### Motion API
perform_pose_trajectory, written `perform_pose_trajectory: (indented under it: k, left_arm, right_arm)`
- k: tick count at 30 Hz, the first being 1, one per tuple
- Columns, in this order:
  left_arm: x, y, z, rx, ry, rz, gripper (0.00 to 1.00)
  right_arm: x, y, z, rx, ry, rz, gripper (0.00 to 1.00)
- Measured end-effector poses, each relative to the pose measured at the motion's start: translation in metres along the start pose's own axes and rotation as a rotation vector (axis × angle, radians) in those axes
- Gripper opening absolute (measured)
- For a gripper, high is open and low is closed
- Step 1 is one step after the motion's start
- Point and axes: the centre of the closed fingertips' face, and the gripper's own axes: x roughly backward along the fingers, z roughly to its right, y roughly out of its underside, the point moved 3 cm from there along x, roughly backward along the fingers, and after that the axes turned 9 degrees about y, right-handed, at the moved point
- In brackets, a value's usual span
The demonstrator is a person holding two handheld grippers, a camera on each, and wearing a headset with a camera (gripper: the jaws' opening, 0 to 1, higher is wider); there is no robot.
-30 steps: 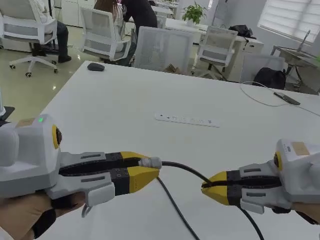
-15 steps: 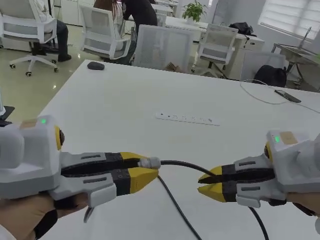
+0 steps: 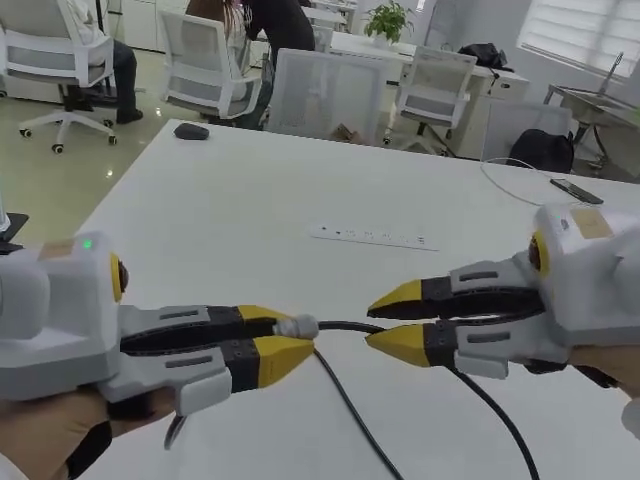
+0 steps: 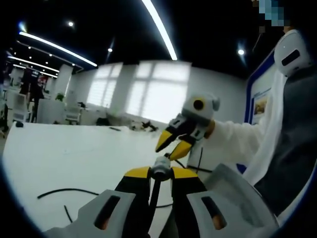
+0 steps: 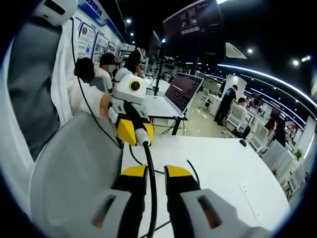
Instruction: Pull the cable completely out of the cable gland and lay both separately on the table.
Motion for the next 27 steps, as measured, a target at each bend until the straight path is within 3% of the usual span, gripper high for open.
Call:
perform_pose_trajectory:
  k: [7,11,27]
  left_arm:
    - [-0.002,0.002,0.002,-0.001,0.012,-0.01,0.16]
    - [-0.002,0.002,0.002,0.0,0.016,-0.012,0.16]
    - [-0.002,-0.001,0.003,0.005,0.025,0.007,0.16]
  right_arm:
    - [-0.015,-0.007,-0.009,-0.001,-0.044,0.031,0.13]
    - [-0.017,-0.007,-0.013,0.01,-0.079,0.037,0.07]
    - [-0.014,-0.004,-0.012,0.01,-0.087,0.077,0.04]
